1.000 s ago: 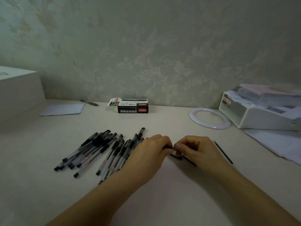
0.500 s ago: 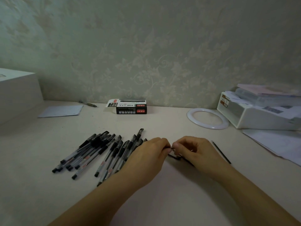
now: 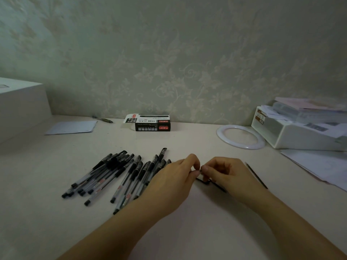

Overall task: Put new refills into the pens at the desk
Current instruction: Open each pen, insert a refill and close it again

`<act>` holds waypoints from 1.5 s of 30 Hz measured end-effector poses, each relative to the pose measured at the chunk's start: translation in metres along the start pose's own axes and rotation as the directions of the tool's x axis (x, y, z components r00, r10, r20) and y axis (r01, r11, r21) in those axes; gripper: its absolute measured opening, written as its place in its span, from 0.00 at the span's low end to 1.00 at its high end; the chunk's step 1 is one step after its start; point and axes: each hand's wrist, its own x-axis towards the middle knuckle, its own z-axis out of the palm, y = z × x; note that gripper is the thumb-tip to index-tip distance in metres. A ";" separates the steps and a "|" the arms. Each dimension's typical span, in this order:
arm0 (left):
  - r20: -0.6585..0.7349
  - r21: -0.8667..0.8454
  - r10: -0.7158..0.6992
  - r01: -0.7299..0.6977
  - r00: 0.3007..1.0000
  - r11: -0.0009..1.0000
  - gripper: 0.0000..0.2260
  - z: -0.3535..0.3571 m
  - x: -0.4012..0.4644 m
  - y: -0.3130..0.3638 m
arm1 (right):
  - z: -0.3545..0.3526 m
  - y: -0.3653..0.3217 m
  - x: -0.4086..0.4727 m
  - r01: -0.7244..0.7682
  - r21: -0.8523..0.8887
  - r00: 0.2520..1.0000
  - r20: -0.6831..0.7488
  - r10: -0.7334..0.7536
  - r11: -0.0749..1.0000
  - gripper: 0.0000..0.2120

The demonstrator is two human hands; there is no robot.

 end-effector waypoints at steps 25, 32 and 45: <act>-0.163 -0.004 -0.110 0.111 0.980 0.994 0.07 0.000 0.000 -0.006 | 0.010 -0.003 -0.004 0.165 -0.542 0.986 0.114 -0.123 0.824 0.02; -0.233 -0.050 -0.096 0.086 0.968 0.995 0.07 0.003 0.001 -0.006 | 0.014 -0.004 -0.004 0.059 -0.407 0.995 -0.055 -0.088 0.911 0.07; -0.300 -0.070 -0.027 0.006 0.954 0.998 0.04 0.005 0.001 -0.001 | 0.007 -0.008 0.004 -0.156 0.606 0.910 -0.219 0.352 0.780 0.08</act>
